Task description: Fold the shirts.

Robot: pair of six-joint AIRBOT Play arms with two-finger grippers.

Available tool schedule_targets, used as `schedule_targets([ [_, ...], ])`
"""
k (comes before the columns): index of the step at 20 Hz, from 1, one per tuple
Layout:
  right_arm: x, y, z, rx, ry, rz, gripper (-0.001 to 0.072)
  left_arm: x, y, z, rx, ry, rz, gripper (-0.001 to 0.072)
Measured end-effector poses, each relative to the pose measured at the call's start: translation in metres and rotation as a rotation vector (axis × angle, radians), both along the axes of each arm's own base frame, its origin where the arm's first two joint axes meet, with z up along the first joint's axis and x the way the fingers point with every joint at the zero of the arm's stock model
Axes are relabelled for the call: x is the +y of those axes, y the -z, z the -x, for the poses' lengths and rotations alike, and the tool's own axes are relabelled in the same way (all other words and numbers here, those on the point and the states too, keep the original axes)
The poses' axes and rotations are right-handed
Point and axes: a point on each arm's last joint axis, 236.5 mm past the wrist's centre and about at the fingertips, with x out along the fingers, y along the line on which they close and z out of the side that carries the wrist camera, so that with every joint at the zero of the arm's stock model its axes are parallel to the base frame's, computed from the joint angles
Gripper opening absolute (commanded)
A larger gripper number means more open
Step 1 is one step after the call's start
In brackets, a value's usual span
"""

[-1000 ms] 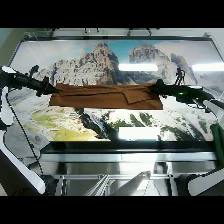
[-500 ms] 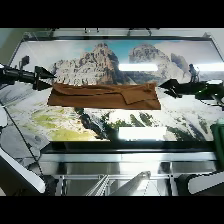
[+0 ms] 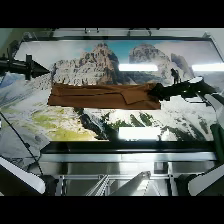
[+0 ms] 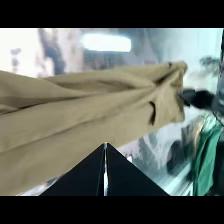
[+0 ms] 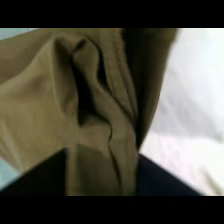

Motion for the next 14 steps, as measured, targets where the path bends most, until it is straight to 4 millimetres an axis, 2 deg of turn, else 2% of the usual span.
schedule_targets([
  [3,0.016,-0.006,-0.011,-0.027,-0.001,-0.012,0.0027,-0.059,0.012,0.012,0.009,0.12,-0.002,-0.0005],
  [6,0.017,-0.027,-0.016,-0.062,-0.001,-0.026,0.0027,-0.13,0.042,0.021,0.015,0.218,-0.051,-0.0005],
  [8,0.009,-0.05,-0.017,-0.097,-0.001,-0.028,0.0027,-0.175,0.071,0.025,0.001,0.264,-0.152,-0.0005],
  [12,-0.012,-0.111,-0.012,-0.183,0.0,-0.036,0.0027,-0.254,0.13,0.035,-0.038,0.326,-0.37,-0.0003],
  [14,-0.012,-0.141,-0.004,-0.223,-0.019,-0.05,0.0027,-0.292,0.149,0.038,-0.057,0.36,-0.412,-0.0003],
])
